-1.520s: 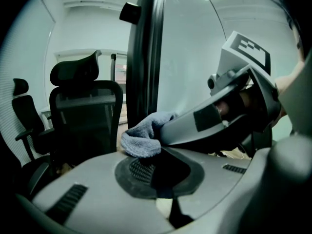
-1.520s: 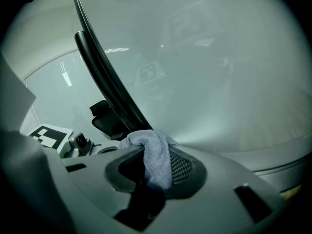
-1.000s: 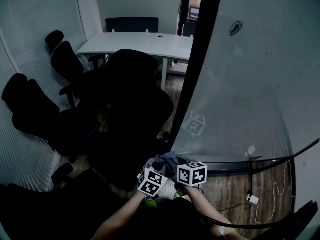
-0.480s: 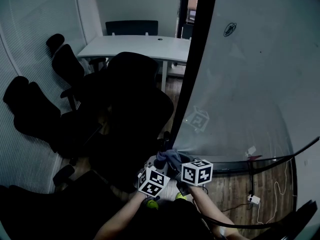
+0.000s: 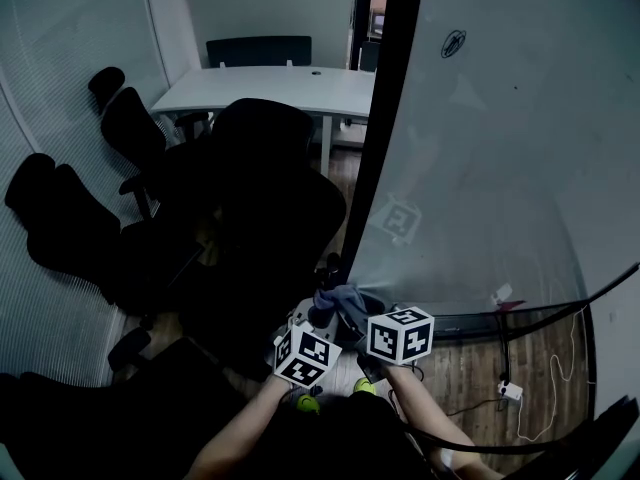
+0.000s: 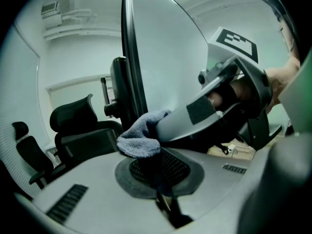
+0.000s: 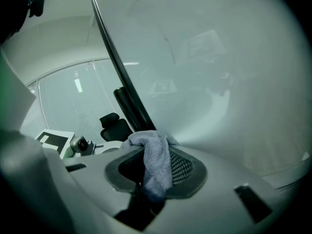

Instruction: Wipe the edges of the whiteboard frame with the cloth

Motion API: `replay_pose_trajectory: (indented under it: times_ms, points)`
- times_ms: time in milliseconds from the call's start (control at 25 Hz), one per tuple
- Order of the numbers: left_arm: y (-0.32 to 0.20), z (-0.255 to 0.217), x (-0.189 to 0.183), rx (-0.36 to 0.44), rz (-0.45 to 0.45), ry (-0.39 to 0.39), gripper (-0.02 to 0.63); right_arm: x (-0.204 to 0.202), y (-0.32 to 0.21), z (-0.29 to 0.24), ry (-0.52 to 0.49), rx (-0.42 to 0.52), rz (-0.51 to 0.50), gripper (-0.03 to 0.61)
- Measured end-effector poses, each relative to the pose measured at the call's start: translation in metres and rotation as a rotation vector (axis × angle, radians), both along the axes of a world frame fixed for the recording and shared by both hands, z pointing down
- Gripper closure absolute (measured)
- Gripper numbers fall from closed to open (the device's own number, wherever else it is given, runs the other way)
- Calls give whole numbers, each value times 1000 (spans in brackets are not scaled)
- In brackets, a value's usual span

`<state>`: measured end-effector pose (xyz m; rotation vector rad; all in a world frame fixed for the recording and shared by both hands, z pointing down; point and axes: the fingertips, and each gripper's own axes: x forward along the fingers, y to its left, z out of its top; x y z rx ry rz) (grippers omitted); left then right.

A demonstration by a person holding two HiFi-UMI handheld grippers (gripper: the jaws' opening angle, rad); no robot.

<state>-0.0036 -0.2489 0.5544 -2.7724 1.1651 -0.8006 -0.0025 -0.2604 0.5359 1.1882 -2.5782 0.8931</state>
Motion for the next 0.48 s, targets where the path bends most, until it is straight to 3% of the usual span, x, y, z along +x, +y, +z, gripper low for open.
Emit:
replay_pose_trajectory:
  times_ms: [480]
  points:
    - [1, -36, 1, 61, 19, 19, 598, -1, 2, -38, 35, 100, -9, 482]
